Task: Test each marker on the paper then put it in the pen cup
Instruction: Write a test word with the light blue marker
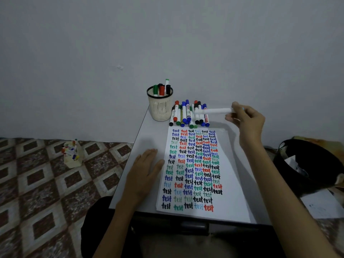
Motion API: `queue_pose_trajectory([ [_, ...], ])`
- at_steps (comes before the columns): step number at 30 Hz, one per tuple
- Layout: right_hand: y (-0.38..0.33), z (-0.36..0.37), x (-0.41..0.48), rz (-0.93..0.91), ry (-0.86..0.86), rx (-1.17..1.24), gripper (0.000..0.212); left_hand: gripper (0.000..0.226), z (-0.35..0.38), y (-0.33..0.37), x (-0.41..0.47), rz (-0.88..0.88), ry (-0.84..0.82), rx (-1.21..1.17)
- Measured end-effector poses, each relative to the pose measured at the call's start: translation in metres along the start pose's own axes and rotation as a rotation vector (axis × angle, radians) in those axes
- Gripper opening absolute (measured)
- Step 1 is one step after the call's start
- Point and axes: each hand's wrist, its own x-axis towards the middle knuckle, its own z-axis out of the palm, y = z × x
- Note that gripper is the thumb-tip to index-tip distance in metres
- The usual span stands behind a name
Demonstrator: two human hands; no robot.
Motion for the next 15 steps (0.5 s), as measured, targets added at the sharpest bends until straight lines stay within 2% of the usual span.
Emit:
queue_pose_trajectory([
  [2,-0.013,-0.006,-0.023,0.063,-0.190,-0.013,0.015,0.063,-0.003,0.005,-0.002,0.021,0.046,-0.111],
  [5,-0.024,-0.007,-0.055,0.148,-0.424,-0.065,0.015,0.057,-0.007,0.033,-0.009,0.143,0.043,-0.202],
  [8,-0.029,0.000,-0.081,0.192,-0.522,-0.063,0.015,0.047,-0.001,0.066,-0.014,0.256,-0.095,-0.213],
  [11,-0.028,0.005,-0.104,0.267,-0.632,-0.012,0.019,0.022,0.008,0.076,-0.016,0.278,-0.187,-0.285],
  [13,-0.023,0.006,-0.118,0.295,-0.732,-0.102,0.022,0.020,0.013,0.075,-0.021,0.283,-0.191,-0.299],
  [15,-0.017,0.006,-0.127,0.289,-0.763,-0.194,0.018,0.023,0.017,0.076,-0.028,0.265,-0.208,-0.322],
])
